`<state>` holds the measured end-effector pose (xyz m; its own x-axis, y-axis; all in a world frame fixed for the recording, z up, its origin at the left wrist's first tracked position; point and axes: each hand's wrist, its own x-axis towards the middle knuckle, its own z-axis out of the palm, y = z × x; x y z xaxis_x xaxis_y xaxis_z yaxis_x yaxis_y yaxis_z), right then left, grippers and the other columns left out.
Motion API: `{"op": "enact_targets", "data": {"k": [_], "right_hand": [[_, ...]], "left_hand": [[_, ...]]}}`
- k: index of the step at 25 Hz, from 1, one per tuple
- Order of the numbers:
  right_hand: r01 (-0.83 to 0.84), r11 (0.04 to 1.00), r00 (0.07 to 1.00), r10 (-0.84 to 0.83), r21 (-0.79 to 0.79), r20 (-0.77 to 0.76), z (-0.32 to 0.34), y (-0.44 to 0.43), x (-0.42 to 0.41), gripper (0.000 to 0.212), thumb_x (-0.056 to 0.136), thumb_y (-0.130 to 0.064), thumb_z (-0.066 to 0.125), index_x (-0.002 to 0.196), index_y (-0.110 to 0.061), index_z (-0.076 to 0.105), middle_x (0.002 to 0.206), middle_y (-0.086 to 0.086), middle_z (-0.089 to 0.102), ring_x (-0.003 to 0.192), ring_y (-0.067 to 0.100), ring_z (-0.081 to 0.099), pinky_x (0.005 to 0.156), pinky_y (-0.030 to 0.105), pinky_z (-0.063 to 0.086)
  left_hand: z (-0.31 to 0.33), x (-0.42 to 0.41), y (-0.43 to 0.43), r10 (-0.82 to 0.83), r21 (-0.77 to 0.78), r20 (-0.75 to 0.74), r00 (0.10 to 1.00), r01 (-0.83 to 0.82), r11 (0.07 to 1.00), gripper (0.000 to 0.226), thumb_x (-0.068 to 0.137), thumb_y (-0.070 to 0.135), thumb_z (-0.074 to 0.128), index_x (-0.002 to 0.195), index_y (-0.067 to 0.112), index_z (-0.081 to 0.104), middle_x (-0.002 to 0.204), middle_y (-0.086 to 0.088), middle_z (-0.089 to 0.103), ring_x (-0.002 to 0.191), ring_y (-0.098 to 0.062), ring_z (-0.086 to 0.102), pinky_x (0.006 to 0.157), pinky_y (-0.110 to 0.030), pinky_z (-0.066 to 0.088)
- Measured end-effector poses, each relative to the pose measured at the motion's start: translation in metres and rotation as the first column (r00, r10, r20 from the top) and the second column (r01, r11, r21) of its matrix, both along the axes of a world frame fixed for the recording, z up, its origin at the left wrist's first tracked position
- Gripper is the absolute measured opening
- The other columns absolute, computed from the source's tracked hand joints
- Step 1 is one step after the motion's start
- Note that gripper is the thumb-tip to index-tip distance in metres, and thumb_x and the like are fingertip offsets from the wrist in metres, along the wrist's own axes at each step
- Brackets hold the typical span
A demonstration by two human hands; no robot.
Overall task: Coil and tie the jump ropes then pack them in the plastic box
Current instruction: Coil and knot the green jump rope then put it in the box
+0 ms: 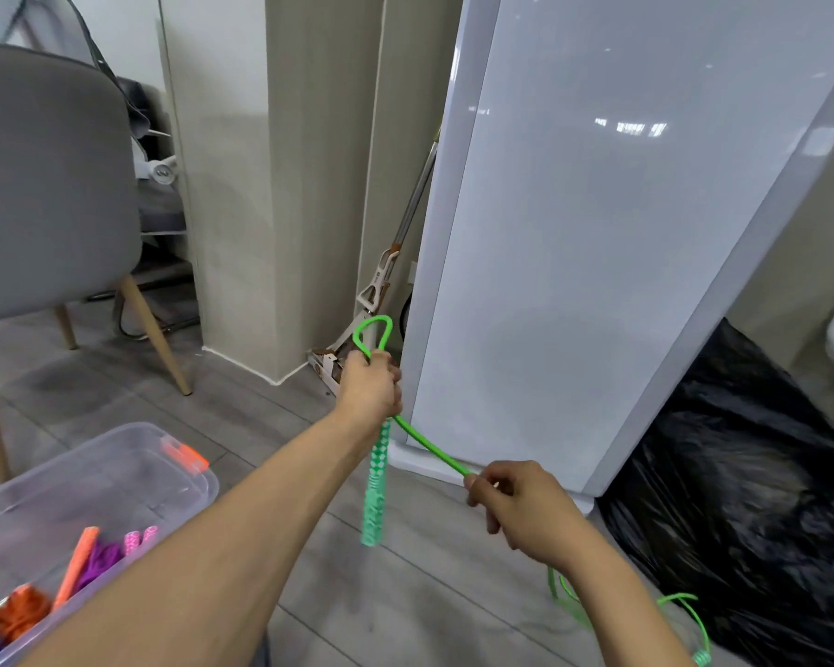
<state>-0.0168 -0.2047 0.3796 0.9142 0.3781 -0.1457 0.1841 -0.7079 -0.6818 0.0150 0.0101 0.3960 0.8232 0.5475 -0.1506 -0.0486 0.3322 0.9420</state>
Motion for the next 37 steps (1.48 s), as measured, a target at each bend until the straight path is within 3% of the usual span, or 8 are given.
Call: {"op": "enact_targets", "data": {"k": [5, 8, 11, 15, 22, 28, 32, 37], "right_hand": [[0.240, 0.918, 0.961, -0.179, -0.315, 0.209, 0.000, -0.039, 0.021, 0.038, 0.097, -0.043, 0.053, 0.077, -0.014, 0.067, 0.068, 0.002, 0.063, 0.069, 0.024, 0.061, 0.064, 0.031, 0.048], [0.149, 0.980, 0.988, -0.145, 0.131, -0.045, 0.016, -0.038, 0.016, 0.025, 0.097, -0.023, 0.056, 0.074, -0.014, 0.059, 0.058, -0.002, 0.041, 0.048, 0.015, 0.036, 0.049, 0.027, 0.028], [0.190, 0.823, 0.967, -0.063, 0.536, -0.246, 0.033, -0.030, 0.006, 0.024, 0.101, -0.014, 0.046, 0.084, -0.010, 0.063, 0.060, -0.001, 0.030, 0.047, 0.013, 0.020, 0.049, 0.024, 0.014], [0.058, 0.877, 0.993, 0.000, 0.477, -0.122, 0.029, -0.020, -0.001, 0.027, 0.106, -0.018, 0.044, 0.097, -0.009, 0.068, 0.058, -0.002, 0.032, 0.048, 0.013, 0.021, 0.044, 0.022, 0.019], [0.065, 0.872, 0.998, -0.046, 0.485, -0.051, 0.024, -0.019, 0.002, 0.028, 0.106, -0.020, 0.043, 0.092, -0.009, 0.063, 0.052, -0.007, 0.041, 0.046, 0.011, 0.028, 0.044, 0.021, 0.025], [0.030, 0.927, 0.985, -0.091, 0.373, 0.148, 0.015, -0.016, 0.006, 0.027, 0.104, -0.027, 0.048, 0.084, -0.020, 0.063, 0.054, -0.005, 0.050, 0.051, 0.012, 0.040, 0.053, 0.027, 0.036], [0.097, 0.941, 0.954, -0.180, 0.325, 0.238, 0.017, -0.017, 0.001, 0.026, 0.097, -0.036, 0.061, 0.075, -0.022, 0.063, 0.056, -0.003, 0.054, 0.052, 0.008, 0.043, 0.052, 0.023, 0.036], [0.177, 0.926, 0.936, -0.263, 0.333, 0.232, 0.017, -0.021, -0.002, 0.032, 0.090, -0.043, 0.069, 0.071, -0.019, 0.063, 0.052, -0.008, 0.044, 0.050, 0.008, 0.036, 0.050, 0.023, 0.030]], "left_hand": [[-0.004, -0.008, 0.011, 0.130, 0.577, -0.071, 0.989, -0.065, 0.814, 0.026, 0.106, 0.029, 0.032, 0.105, 0.006, 0.044, 0.092, -0.014, 0.064, 0.085, -0.032, 0.059, 0.081, -0.045, 0.049], [-0.005, -0.012, 0.001, 0.032, 0.586, -0.088, 0.996, 0.026, 0.810, 0.029, 0.106, 0.037, 0.034, 0.098, 0.010, 0.043, 0.082, -0.006, 0.062, 0.078, -0.025, 0.058, 0.076, -0.040, 0.048], [-0.003, -0.018, -0.015, -0.162, 0.526, -0.104, 0.981, 0.193, 0.828, 0.032, 0.106, 0.040, 0.035, 0.092, 0.013, 0.042, 0.067, 0.001, 0.062, 0.052, -0.014, 0.045, 0.058, -0.031, 0.039], [0.002, -0.032, -0.036, -0.409, 0.521, -0.083, 0.909, 0.389, 0.760, 0.023, 0.107, 0.034, 0.035, 0.095, 0.016, 0.039, 0.088, 0.001, 0.077, 0.043, -0.016, 0.029, 0.043, -0.025, 0.027], [0.004, -0.044, -0.063, -0.560, 0.591, -0.186, 0.807, 0.547, 0.593, 0.019, 0.105, 0.034, 0.043, 0.095, 0.018, 0.046, 0.072, 0.004, 0.054, 0.061, -0.021, 0.038, 0.058, -0.034, 0.032], [0.005, -0.052, -0.059, -0.576, 0.766, -0.309, 0.757, 0.557, 0.320, 0.025, 0.106, 0.035, 0.037, 0.101, 0.023, 0.058, 0.084, 0.010, 0.073, 0.088, -0.015, 0.060, 0.085, -0.038, 0.047], [-0.002, -0.052, -0.056, -0.596, 0.694, -0.394, 0.700, 0.652, 0.306, 0.027, 0.106, 0.039, 0.037, 0.094, 0.022, 0.055, 0.076, 0.008, 0.072, 0.063, -0.002, 0.054, 0.072, -0.035, 0.047], [-0.004, -0.056, -0.058, -0.653, 0.593, -0.347, 0.673, 0.697, 0.403, 0.023, 0.106, 0.033, 0.036, 0.094, 0.017, 0.048, 0.065, 0.004, 0.068, 0.084, -0.022, 0.073, 0.091, -0.045, 0.056]]}}
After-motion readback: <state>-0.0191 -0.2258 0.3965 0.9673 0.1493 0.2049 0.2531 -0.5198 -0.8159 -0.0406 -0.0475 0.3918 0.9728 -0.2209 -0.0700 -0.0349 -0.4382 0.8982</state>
